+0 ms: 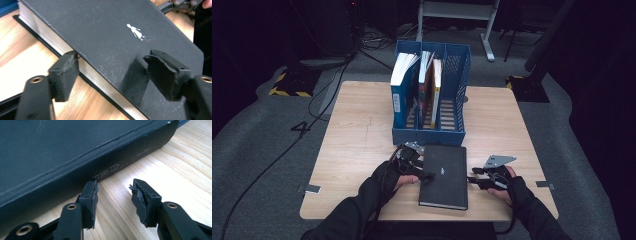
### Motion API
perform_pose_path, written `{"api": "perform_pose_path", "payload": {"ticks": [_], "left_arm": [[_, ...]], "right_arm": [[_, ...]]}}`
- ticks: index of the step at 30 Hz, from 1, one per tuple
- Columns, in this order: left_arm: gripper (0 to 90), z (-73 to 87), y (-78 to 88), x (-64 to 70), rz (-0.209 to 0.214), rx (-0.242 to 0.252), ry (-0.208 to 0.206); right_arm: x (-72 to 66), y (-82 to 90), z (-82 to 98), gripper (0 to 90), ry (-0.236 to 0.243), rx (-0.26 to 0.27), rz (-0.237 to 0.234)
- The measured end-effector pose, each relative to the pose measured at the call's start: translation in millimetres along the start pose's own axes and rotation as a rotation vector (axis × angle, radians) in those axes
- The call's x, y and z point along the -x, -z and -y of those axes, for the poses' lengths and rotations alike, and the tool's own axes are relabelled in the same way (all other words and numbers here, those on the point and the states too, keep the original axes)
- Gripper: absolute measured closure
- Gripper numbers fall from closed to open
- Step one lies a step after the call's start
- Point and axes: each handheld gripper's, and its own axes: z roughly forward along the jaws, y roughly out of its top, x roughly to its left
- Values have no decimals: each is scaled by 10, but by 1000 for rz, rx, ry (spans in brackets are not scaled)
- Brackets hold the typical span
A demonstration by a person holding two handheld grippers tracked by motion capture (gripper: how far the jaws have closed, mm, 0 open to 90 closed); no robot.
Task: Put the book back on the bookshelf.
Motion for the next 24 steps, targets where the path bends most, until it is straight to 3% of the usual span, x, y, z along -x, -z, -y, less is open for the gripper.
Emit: {"api": "perform_pose_path", "payload": {"ticks": [4, 8, 15, 18, 21, 24], "left_arm": [[344, 24, 31, 56, -38, 34, -28], [384, 44, 68, 78, -40, 70, -41], [379, 18, 18, 14, -21, 33, -2], [335, 1, -20, 30, -19, 10, -12], [206, -43, -73, 94, -48, -24, -42], [228, -59, -76, 100, -60, -20, -33]], "right_arm": [[13, 5, 14, 569, -18, 10, -7], [26, 6, 21, 574, -31, 19, -11], [45, 3, 23, 595, -41, 26, -13], [51, 3, 26, 602, -42, 27, -13], [55, 2, 32, 627, -43, 34, -22], [71, 1, 39, 636, -47, 41, -31]]}}
